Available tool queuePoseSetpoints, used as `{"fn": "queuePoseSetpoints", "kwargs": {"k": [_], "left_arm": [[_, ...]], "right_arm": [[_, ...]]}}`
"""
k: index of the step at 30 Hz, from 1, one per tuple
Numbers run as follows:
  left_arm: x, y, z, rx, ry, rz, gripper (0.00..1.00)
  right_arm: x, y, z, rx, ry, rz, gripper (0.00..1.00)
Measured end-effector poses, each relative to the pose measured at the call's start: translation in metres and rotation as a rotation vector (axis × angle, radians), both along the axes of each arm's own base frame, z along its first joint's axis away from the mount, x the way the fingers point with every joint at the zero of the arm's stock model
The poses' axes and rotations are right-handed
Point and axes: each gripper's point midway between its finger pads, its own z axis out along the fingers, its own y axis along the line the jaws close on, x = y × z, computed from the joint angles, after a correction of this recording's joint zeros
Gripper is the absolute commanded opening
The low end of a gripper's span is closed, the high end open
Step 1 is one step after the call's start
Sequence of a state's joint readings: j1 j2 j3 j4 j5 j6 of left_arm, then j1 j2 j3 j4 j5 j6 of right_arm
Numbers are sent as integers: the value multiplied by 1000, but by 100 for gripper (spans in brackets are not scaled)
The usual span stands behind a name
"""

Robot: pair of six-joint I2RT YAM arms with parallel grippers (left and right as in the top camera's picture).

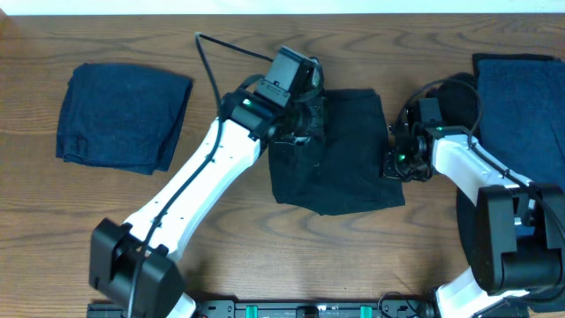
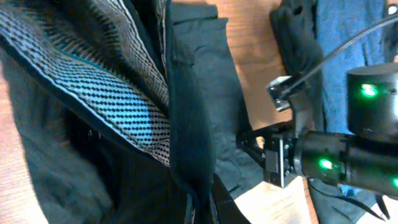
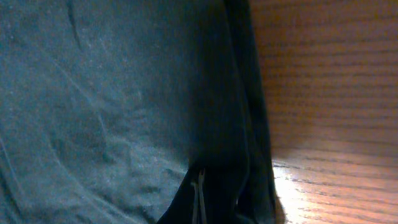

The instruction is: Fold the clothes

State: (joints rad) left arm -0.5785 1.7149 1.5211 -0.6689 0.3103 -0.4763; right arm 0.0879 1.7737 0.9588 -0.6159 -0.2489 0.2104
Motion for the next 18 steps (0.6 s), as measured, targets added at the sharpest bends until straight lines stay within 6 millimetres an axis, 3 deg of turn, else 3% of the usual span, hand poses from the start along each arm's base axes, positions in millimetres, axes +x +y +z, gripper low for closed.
{"fn": "queuePoseSetpoints", "kwargs": {"k": [5, 12, 18], "left_arm": [[-1, -12, -11, -1, 17, -9, 6], [-4, -33, -9, -28, -8, -34, 6], [-4, -39, -19, -27, 15, -27, 6]], "right_arm": [[-2, 0, -2, 25, -29, -17, 4], [-3, 0, -2, 28, -32, -17, 4], [-3, 0, -2, 28, -33, -17, 4]]}}
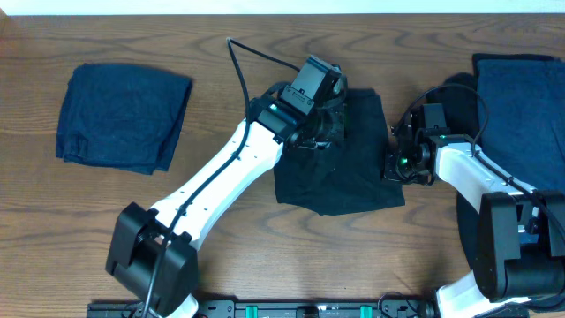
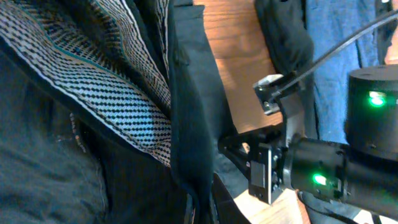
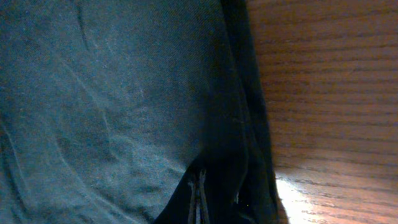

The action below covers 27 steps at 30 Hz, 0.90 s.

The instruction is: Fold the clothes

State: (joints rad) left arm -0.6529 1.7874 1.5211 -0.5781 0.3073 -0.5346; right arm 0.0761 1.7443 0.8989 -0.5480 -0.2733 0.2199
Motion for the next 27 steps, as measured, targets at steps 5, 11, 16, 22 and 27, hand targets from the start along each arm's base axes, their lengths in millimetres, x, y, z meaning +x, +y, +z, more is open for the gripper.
{"fn": "queuePoseSetpoints", "kwargs": {"k": [5, 11, 16, 22, 27], "left_arm": [[6, -5, -16, -8, 43, 42, 6], [8, -19, -16, -43, 39, 56, 6], [2, -27, -15, -51, 42, 45, 7], [3, -29, -24, -46, 55, 50, 6], [9, -34, -30, -54, 49, 52, 6]], "right_arm": [[0, 0, 0, 1, -2, 0, 4], [0, 0, 0, 1, -3, 0, 5], [0, 0, 0, 2, -3, 0, 6], [0, 0, 0, 2, -3, 0, 6], [0, 0, 0, 2, -3, 0, 5]]}}
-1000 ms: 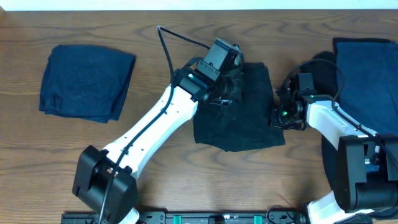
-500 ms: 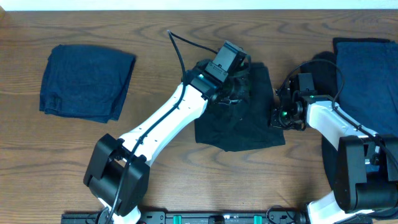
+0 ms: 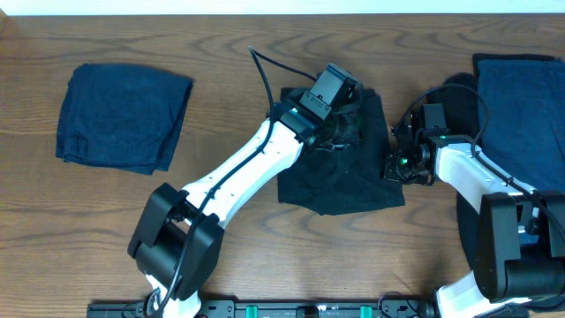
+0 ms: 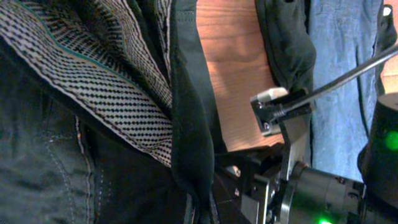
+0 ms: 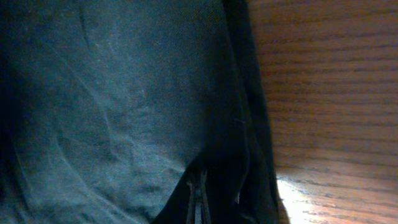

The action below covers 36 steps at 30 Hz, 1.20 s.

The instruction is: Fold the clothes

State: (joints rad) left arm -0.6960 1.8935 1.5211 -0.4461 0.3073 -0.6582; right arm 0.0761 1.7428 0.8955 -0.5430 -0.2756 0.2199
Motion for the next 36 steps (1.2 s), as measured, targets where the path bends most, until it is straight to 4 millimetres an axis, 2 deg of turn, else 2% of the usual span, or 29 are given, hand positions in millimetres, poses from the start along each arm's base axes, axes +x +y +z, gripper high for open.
{"fn": "queuePoseSetpoints", "kwargs": {"k": [18, 29, 36], "left_arm": [[-3, -15, 6, -35, -23, -11, 6], [-10, -28, -19, -10, 6, -39, 6], [-12, -38, -23, -20, -6, -56, 7]], "right_arm": [[0, 0, 0, 2, -1, 0, 6], [0, 0, 0, 2, 0, 0, 7], [0, 0, 0, 3, -1, 0, 7]]}}
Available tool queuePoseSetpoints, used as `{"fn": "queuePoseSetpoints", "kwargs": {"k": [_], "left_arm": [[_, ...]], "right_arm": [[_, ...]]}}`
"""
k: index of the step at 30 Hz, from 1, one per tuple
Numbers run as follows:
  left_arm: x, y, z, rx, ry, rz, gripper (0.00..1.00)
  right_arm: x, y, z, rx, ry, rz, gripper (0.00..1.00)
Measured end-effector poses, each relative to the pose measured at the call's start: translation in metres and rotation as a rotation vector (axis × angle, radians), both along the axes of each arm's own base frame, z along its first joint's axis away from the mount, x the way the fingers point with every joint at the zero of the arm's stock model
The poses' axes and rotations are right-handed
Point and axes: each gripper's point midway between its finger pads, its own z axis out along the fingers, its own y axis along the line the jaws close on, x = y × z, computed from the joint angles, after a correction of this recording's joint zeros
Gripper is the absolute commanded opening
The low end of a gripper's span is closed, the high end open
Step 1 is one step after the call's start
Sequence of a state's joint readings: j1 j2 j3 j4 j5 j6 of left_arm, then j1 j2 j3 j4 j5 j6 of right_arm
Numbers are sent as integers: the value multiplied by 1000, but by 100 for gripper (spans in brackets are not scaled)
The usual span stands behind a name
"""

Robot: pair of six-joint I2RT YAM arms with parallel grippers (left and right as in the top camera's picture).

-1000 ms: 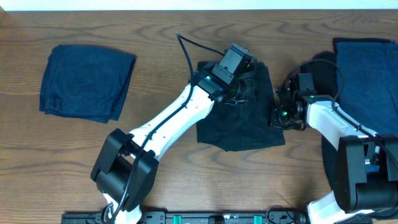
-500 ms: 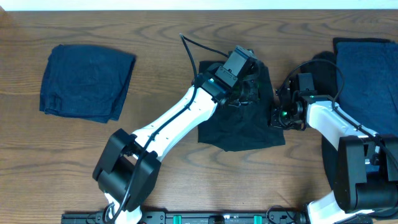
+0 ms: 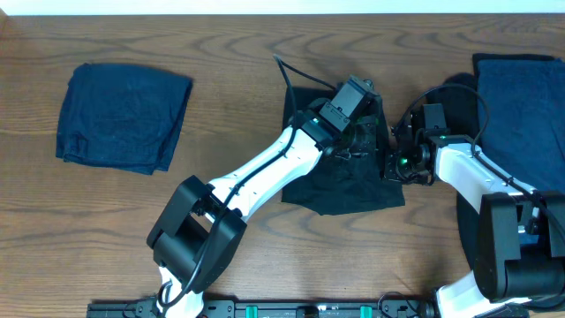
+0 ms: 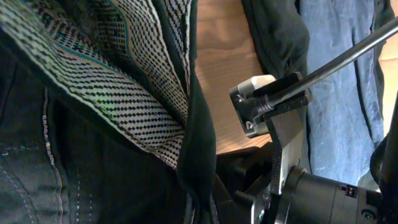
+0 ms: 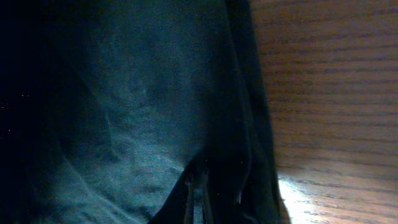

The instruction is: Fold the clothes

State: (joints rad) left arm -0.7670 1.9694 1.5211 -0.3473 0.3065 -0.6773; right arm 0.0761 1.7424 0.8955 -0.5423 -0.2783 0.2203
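Observation:
A black garment (image 3: 340, 181) lies in the middle of the table in the overhead view. My left gripper (image 3: 369, 134) is shut on one edge of it, held over the garment's right side. The left wrist view shows that edge turned up, its checkered lining (image 4: 118, 87) hanging from the left gripper (image 4: 202, 214). My right gripper (image 3: 389, 164) is shut on the garment's right edge, low at the table. In the right wrist view the dark cloth (image 5: 124, 93) fills the frame above the right gripper (image 5: 198, 202). The two grippers are close together.
A folded dark blue cloth (image 3: 124, 115) lies at the far left. A pile of blue clothes (image 3: 521, 97) sits at the right edge behind my right arm. The right arm's bracket and cable (image 4: 273, 102) show very near in the left wrist view.
My left gripper has moved further right with the garment's edge and now sits close to the right gripper. The right gripper has not moved. The right wrist view is darker on its left side.
My left gripper first held the edge up over the garment's left side. At each later moment it was further right with the edge still in it. The right gripper stayed shut on the right edge throughout. Now the lifted edge is over the garment's right side.

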Motion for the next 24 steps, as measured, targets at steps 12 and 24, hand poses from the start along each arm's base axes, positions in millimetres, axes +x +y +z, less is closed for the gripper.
{"fn": "queuePoseSetpoints", "kwargs": {"k": [12, 24], "left_arm": [[8, -2, 5, -11, -38, 17, 41], [5, 9, -4, 36, -9, 10, 43]], "right_arm": [[-1, 0, 1, 1, 9, -2, 7], [-13, -44, 84, -11, 59, -177, 26]]}}
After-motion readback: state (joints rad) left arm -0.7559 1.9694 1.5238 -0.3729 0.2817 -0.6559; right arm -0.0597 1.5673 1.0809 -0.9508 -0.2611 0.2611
